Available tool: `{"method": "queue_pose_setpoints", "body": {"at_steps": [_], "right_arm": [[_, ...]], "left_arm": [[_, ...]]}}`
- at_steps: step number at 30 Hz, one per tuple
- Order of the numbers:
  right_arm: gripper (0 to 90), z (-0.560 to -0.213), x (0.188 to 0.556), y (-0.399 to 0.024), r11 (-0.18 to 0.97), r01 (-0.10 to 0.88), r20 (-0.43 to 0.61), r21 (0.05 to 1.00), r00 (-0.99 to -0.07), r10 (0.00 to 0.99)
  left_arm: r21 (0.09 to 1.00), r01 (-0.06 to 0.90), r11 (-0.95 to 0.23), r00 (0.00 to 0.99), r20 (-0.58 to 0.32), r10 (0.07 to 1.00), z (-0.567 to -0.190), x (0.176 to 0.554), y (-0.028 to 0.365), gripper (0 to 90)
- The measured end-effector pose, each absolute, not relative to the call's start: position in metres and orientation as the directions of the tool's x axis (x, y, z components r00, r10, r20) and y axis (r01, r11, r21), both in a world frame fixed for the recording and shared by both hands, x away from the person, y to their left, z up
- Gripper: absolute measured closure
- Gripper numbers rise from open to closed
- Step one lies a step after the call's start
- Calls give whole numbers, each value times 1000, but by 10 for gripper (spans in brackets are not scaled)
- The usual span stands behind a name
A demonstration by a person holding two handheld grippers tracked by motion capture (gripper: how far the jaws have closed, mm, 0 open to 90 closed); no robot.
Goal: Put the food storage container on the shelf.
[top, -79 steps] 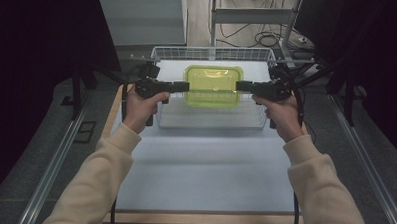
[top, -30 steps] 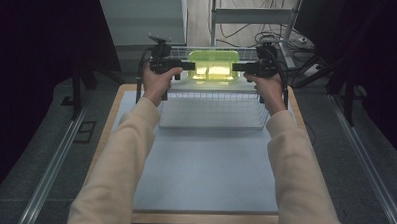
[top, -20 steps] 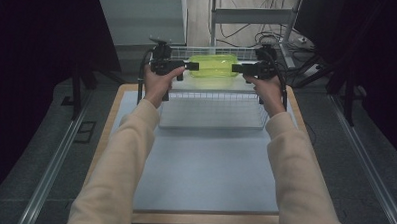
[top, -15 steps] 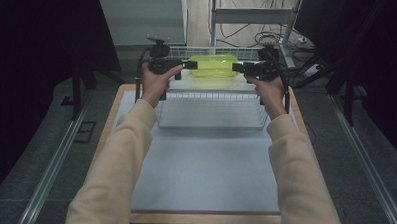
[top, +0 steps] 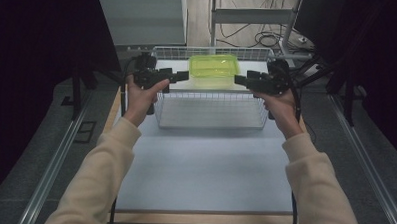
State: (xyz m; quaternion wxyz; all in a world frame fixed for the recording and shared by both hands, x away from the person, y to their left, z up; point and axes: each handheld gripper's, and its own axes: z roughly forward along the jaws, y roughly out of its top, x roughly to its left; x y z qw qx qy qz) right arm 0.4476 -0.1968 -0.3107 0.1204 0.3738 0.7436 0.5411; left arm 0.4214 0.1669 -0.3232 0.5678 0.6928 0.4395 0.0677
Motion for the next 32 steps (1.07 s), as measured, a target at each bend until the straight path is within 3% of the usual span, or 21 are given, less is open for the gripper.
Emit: {"method": "queue_pose_setpoints", "body": {"at_steps": [15, 19, 23, 32], "right_arm": [[291, -395, 348, -235, 206, 412, 218, 888, -770, 599], [277, -424, 335, -239, 226, 438, 232, 870, -768, 597], [263, -443, 326, -239, 272, 434, 194, 859, -767, 611], [204, -444, 322, -244, 274, 410, 173, 870, -774, 609]], "left_arm": [[838, 542, -70, 662, -373, 650, -411, 313, 180, 154], [834, 535, -132, 668, -323, 671, -433, 298, 178, 156], [812, 564, -149, 669, -344, 658, -454, 291, 174, 157], [795, 586, -154, 663, -363, 654, -464, 292, 174, 157]]}}
